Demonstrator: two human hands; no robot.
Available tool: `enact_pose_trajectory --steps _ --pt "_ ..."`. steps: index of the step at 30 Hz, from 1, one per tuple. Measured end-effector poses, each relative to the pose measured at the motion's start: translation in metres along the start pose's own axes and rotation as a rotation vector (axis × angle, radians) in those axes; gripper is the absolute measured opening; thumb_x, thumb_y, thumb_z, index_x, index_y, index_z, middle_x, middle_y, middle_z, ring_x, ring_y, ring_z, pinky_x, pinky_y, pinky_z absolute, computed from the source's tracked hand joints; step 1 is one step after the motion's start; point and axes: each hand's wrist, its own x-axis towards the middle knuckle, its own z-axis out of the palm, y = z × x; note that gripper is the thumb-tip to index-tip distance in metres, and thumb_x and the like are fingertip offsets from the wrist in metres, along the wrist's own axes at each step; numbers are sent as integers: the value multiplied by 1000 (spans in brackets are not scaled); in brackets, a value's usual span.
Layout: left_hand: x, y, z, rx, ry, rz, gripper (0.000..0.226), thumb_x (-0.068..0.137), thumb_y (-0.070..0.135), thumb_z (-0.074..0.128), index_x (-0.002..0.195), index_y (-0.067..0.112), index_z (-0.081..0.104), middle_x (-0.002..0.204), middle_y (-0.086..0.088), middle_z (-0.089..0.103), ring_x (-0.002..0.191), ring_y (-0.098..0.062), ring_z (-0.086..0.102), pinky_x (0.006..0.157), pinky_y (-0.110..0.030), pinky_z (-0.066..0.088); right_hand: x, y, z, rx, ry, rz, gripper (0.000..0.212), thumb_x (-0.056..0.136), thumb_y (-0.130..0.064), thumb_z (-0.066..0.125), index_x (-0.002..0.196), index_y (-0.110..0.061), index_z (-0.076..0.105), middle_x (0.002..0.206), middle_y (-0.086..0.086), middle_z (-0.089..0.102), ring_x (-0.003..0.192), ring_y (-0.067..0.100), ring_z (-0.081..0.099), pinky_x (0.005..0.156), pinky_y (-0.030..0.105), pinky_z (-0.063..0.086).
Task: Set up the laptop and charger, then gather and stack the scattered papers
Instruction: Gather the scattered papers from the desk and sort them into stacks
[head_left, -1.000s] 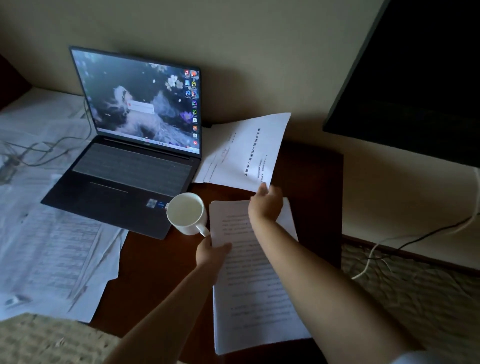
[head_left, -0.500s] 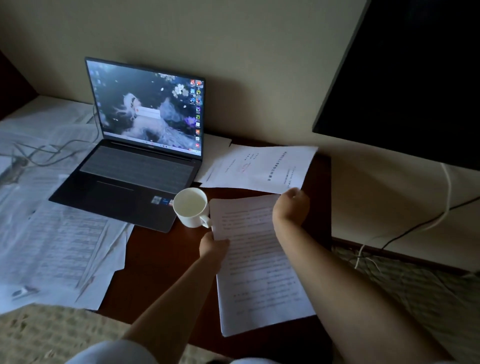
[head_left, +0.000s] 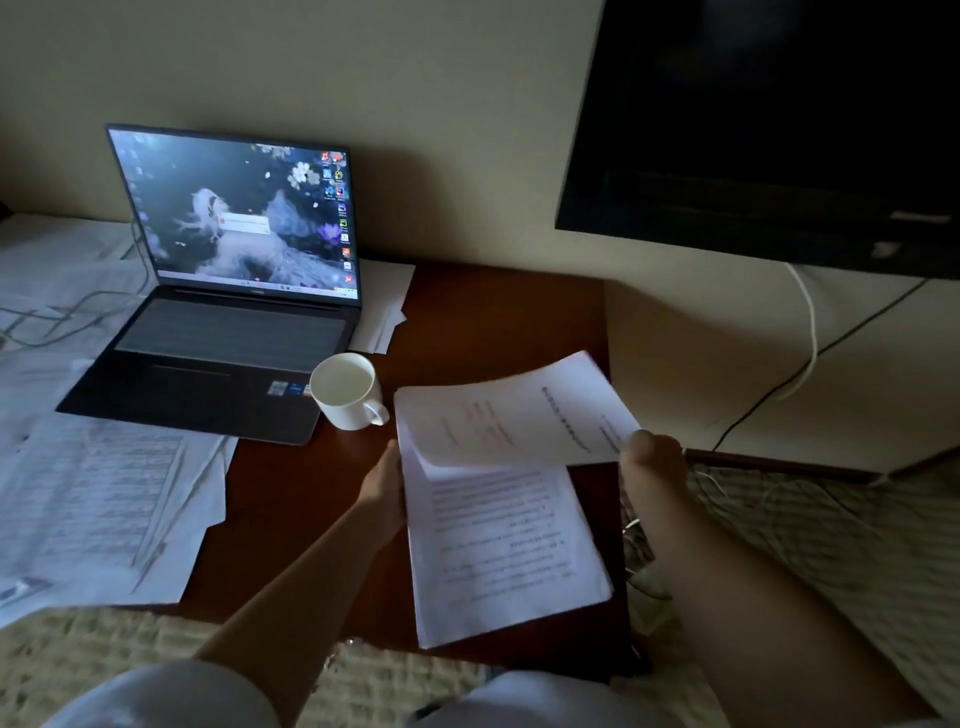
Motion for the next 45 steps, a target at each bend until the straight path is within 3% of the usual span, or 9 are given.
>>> enact_pose_trajectory --steps 6,9,16,21,25,27,30,40,45 --pt "3 6 -10 -166 -182 -114 66 93 64 27 111 12 63 106 -17 68 101 -35 62 87 -47 48 2 -6 7 -62 -83 -149 31 90 -8 41 110 2 62 118 23 61 109 39 57 84 36 45" --pt "0 13 -4 163 -192 -69 44 89 51 48 107 12 59 93 -15 63 80 -30 63 69 -39 51 -3 -24 27 -14 -109 -314 28 91 -5 40 113 -4 58 118 19 60 108 36 56 82 34 44" --pt "3 8 8 457 -117 -27 27 88 10 61 115 7 55 99 -17 64 86 -34 65 65 -40 53 -4 -66 78 378 -174 -409 57 95 1 39 147 -21 29 145 9 43 122 28 51 99 41 45" --pt "7 1 13 439 36 -76 35 76 6 74 106 7 57 95 -16 68 82 -32 68 65 -41 57 1 -59 96 74 -122 -379 64 87 -14 60 145 -10 32 148 11 36 136 29 35 109 41 34" --pt "-1 -6 19 432 -6 -111 39 71 7 79 104 3 59 92 -17 70 75 -29 70 56 -37 58 1 -46 86 256 -165 -124 56 84 -15 58 137 -6 44 136 14 49 118 31 52 95 37 45" --pt "-7 -9 22 394 -52 -106 37 76 5 74 110 -2 58 96 -20 69 79 -33 69 61 -41 58 -3 -42 75 393 -260 -50 38 84 -13 58 120 -4 56 107 13 63 84 25 60 70 30 47" --pt "-19 -7 26 430 -62 -7 30 83 2 65 112 -2 56 98 -19 68 83 -32 68 62 -39 58 -15 -29 59 458 -384 -56 26 84 -4 57 109 2 60 74 5 55 65 17 50 58 25 37" --pt "-88 71 21 291 -137 520 13 81 -1 68 82 11 62 74 -7 69 68 -24 66 65 -39 55 -77 -59 -2 763 -273 -327 39 79 -3 52 118 -10 52 102 9 61 83 22 58 57 27 40" --pt "-111 81 6 314 -44 713 18 79 1 72 85 11 58 81 -7 65 74 -25 65 65 -36 57 -126 -65 -9 880 65 -482 20 83 4 42 95 -6 54 78 0 55 75 20 51 56 25 37"
